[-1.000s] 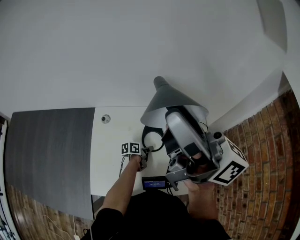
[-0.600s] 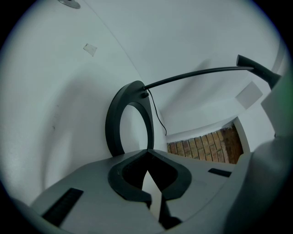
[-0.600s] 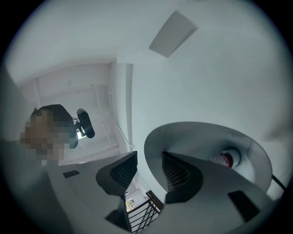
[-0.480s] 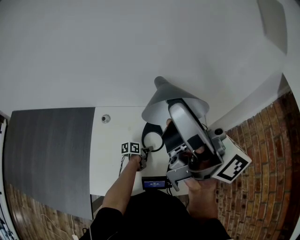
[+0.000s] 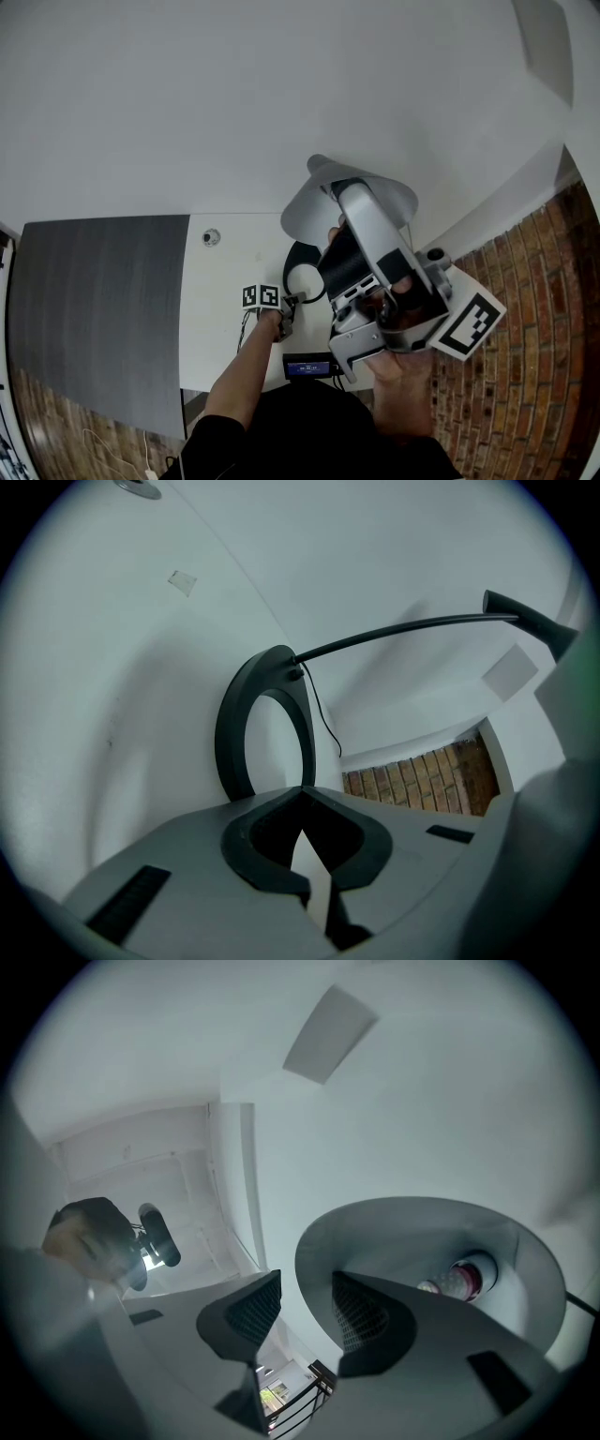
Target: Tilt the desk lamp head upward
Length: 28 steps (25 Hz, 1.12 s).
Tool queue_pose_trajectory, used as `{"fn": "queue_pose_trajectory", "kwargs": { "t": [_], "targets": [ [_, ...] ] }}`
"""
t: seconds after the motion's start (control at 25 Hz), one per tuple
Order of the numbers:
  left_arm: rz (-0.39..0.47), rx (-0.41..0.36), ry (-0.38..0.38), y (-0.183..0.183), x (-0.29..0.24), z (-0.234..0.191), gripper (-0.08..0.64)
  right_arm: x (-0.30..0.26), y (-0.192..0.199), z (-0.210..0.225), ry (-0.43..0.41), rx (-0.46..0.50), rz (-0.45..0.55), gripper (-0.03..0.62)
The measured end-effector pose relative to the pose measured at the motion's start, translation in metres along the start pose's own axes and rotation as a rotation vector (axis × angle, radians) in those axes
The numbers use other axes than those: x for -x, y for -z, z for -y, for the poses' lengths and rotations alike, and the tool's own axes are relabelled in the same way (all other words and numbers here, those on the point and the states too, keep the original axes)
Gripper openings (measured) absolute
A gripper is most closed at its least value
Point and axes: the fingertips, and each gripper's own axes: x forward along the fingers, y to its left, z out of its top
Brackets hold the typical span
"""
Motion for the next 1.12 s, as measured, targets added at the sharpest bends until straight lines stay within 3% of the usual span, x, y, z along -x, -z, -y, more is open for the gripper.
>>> {"fn": "queue_pose_trajectory", "kwargs": {
  "t": [0.36, 0.72, 0.96, 1.12],
  "targets": [
    [-0.002, -0.004, 0.006, 0.001, -0.001, 0.000, 0.009, 0.001, -0.001, 0.000, -0.004, -0.002, 0.005, 0.156],
    [0.005, 0.002, 0.019, -0.001, 0.002, 0.000, 0.009, 0.021, 0.009, -0.014, -0.039, 0.121, -0.061, 0.156],
    [0.019, -0.003, 0.026, -0.001, 0.002, 0.001, 0.009, 0.061, 0.013, 0.008, 0.011, 0.181, -0.097, 0.156],
    [0.105, 0.024, 0.058, -0.005, 0.007, 0.000, 0.009, 0.100, 0.016, 0.042, 0.114, 0.187, -0.127, 0.156]
  ]
}}
